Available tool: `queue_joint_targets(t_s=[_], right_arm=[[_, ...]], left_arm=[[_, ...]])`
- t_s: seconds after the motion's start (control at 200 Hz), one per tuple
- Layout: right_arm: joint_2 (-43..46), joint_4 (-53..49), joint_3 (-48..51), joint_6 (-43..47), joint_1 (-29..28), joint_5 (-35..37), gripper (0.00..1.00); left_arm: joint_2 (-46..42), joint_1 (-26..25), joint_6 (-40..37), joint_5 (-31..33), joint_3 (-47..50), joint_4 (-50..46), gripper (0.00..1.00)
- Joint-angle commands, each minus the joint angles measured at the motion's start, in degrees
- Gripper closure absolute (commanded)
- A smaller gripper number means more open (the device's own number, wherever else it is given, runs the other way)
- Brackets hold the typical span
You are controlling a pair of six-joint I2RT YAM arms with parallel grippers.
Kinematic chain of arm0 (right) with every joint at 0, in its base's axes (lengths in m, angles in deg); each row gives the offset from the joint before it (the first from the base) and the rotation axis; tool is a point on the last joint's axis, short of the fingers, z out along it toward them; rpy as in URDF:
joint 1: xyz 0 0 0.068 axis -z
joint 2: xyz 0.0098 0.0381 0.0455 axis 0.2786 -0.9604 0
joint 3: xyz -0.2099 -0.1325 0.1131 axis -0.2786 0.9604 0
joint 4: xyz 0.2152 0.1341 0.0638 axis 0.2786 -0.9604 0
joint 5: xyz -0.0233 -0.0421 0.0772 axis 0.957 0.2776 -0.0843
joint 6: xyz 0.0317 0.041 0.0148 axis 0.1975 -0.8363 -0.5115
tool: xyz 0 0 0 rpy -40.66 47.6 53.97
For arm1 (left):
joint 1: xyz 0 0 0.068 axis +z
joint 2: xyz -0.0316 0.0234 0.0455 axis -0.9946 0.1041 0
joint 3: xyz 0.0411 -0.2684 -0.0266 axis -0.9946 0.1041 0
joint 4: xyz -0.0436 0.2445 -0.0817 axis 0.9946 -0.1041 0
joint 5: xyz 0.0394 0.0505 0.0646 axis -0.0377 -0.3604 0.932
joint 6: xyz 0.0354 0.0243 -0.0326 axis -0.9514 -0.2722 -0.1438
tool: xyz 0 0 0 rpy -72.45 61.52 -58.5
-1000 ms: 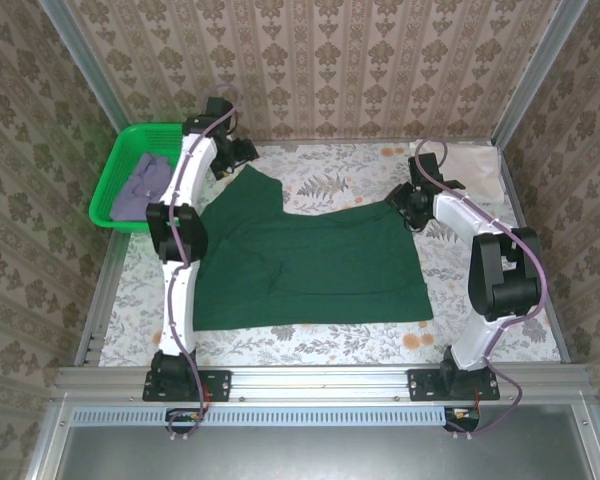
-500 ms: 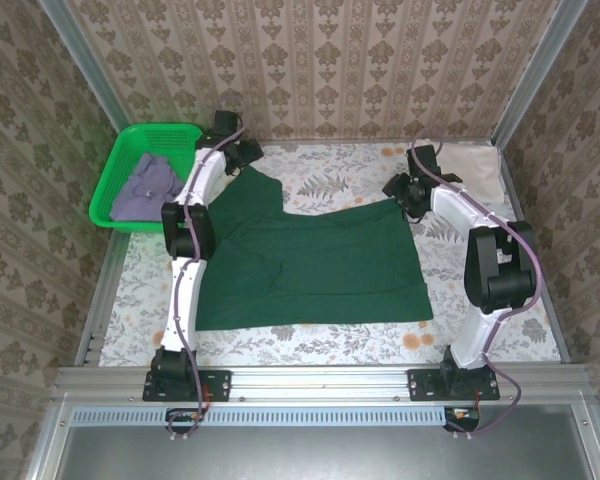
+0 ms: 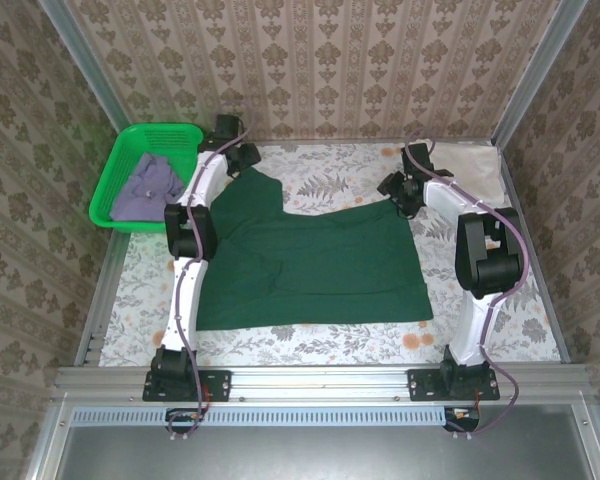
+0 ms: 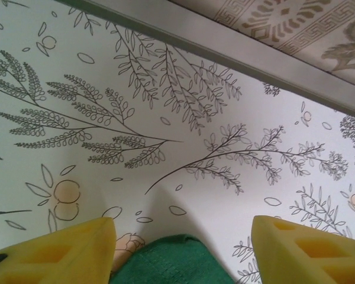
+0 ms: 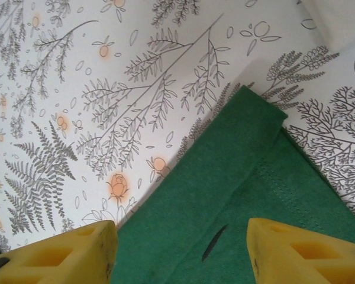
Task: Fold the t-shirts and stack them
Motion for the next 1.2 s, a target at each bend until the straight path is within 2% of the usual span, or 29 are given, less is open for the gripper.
queue_joint_targets(t_s=[0.0, 0.35, 0.435, 0.605, 0.75, 1.055, 1.195], right_arm=[[-1.4, 0.5, -2.0, -0.5, 0.3, -0.7, 0.39], [-3.7, 0.3, -3.9, -1.5, 0.3, -1.6, 0.39], [-3.8, 0.3, -4.1, -1.6, 0.4, -1.7, 0.39], [-3.7, 0.3, -3.7, -1.7, 0.8, -2.0, 0.38], [-3.7, 0.5, -3.3, -2.0, 1.1, -2.1, 0.39], [-4.0, -0.1, -3.3, -2.2, 1.5, -1.7, 0.39], [-4.1, -0.5, -3.0, -2.5, 1.8, -1.4, 0.39]], left_arm=[[0.6, 0.8, -0.6, -1.0, 0.4, -1.1, 0.40], [2.3, 0.4, 0.3, -3.9, 0.1, 0.8, 0.46], [2.6, 0.2, 0.4, -3.8, 0.0, 1.0, 0.51], [2.7, 0.4, -0.4, -2.8, 0.0, 0.7, 0.52], [3.2, 0.4, -0.7, -4.3, 0.2, 1.4, 0.58], [3.4, 0.2, -1.3, -4.7, 0.3, 1.7, 0.78], [3.4, 0.2, -1.7, -5.2, 0.3, 1.7, 0.81]])
